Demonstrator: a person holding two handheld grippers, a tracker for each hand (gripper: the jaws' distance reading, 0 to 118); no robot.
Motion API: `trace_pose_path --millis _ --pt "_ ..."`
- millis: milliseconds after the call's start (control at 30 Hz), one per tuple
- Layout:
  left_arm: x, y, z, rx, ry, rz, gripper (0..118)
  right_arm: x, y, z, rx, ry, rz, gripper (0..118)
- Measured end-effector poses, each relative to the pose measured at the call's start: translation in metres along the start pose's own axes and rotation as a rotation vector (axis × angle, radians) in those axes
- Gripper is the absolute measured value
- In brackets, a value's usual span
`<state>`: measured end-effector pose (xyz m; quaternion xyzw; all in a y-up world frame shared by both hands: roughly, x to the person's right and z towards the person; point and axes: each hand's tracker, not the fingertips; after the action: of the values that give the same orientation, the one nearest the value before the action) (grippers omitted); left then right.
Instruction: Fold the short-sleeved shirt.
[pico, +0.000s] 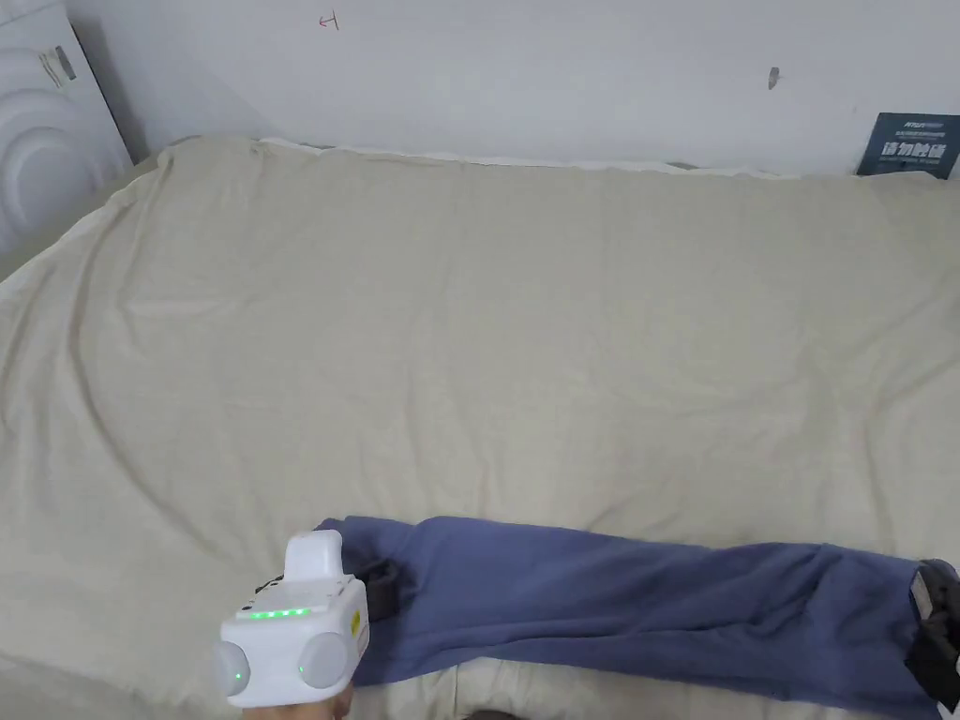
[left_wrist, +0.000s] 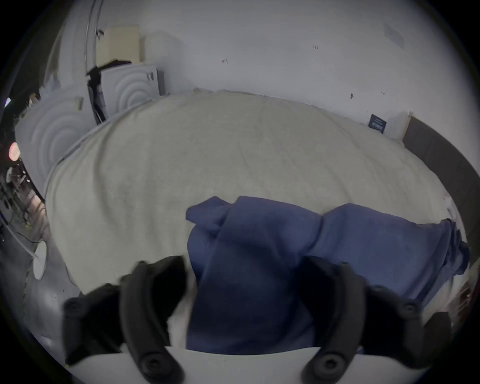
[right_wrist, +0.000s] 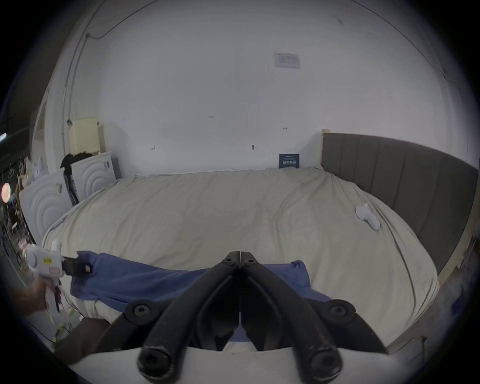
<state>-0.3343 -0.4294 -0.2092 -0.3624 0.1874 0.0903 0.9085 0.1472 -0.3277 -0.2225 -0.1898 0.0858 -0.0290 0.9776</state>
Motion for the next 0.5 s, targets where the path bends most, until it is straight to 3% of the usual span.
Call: trace_pose_path --millis 67,133,367,500 --pt "0.004 0.002 0.008 -0.013 -0.022 0.037 52 0.0 -0.003 0.001 -0.007 0.013 -0.027 0" --pt "0.004 0.007 0.015 0.001 -0.032 0.046 10 -0.002 -0.005 0.003 -0.01 0.007 -0.025 0" --pt "-0.014 0.028 0.04 0.08 -0.048 0.014 9 -0.004 -0.002 0.005 -0.009 0.011 -0.014 0" --pt "-0.048 0.051 0.047 0.14 0.025 -0.028 9 -0.004 -0.001 0.002 -0.006 0.013 -0.024 0"
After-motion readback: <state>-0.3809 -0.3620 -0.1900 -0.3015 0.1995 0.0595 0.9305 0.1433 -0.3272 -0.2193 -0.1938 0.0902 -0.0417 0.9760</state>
